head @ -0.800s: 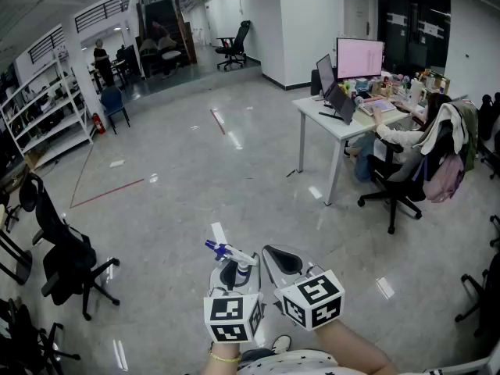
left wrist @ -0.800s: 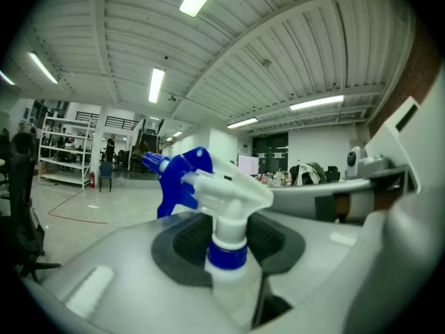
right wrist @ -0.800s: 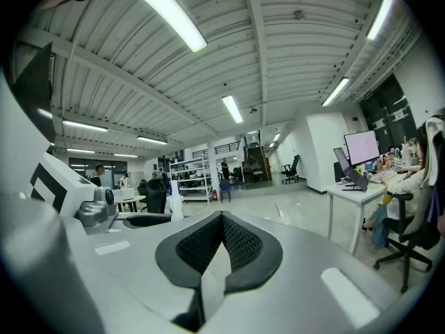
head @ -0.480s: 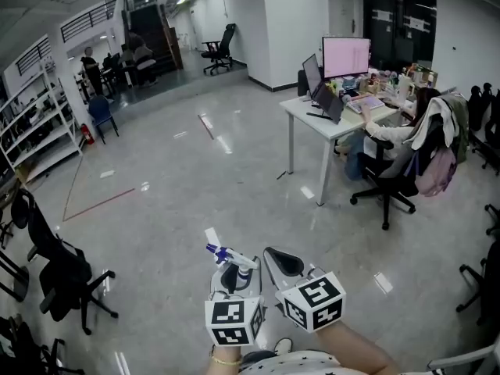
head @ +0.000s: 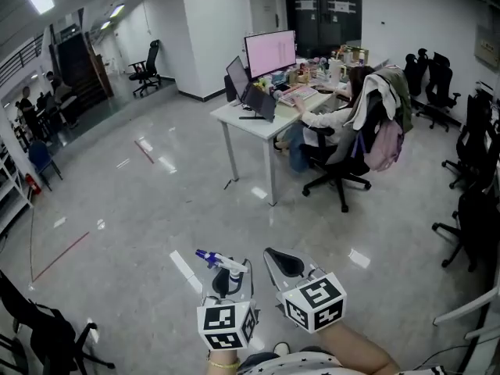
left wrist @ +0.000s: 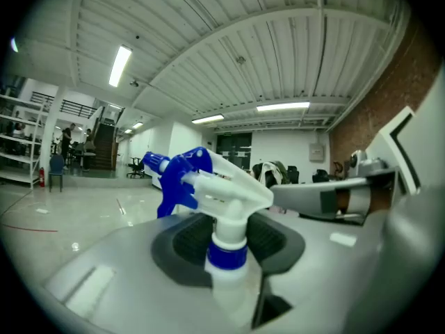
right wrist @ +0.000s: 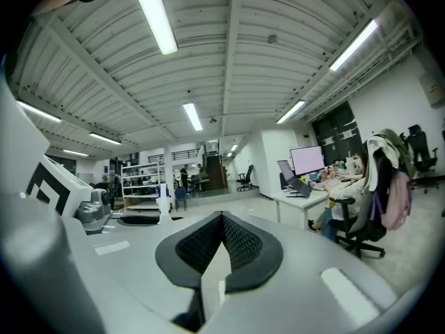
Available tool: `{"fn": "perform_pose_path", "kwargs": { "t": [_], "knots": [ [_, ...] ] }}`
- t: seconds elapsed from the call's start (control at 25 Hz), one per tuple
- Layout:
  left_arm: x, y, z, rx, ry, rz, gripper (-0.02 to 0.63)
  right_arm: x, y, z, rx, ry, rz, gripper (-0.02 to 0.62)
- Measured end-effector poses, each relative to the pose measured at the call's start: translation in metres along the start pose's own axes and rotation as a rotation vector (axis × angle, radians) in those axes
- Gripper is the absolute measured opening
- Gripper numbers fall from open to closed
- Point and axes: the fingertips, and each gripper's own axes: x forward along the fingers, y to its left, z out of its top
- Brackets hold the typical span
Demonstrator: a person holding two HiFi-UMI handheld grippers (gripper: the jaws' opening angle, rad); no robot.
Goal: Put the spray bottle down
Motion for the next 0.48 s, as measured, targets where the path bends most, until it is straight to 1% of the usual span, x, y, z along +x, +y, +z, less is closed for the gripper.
{"fn": "perform_pose_path", "kwargs": {
  "t": [0.16, 0.28, 0.48],
  "knots": [
    [0.022, -0.039, 0.004, 0.041, -0.008, -0.126, 0.130, -0.027, -0.042, -0.001, 0.028, -0.011, -0.134, -0.002],
    [0.031, -0.080, 0.006, 0.064, 0.001, -0.244, 0.130, -0.062, -0.069, -0.001, 0.048, -0.014, -0.245, -0.002],
    [0.053, -0.150, 0.006, 0.078, 0.022, -0.433, 0.130, -0.111, -0.118, -0.005, 0.077, -0.021, -0.418, -0.002]
  ]
}}
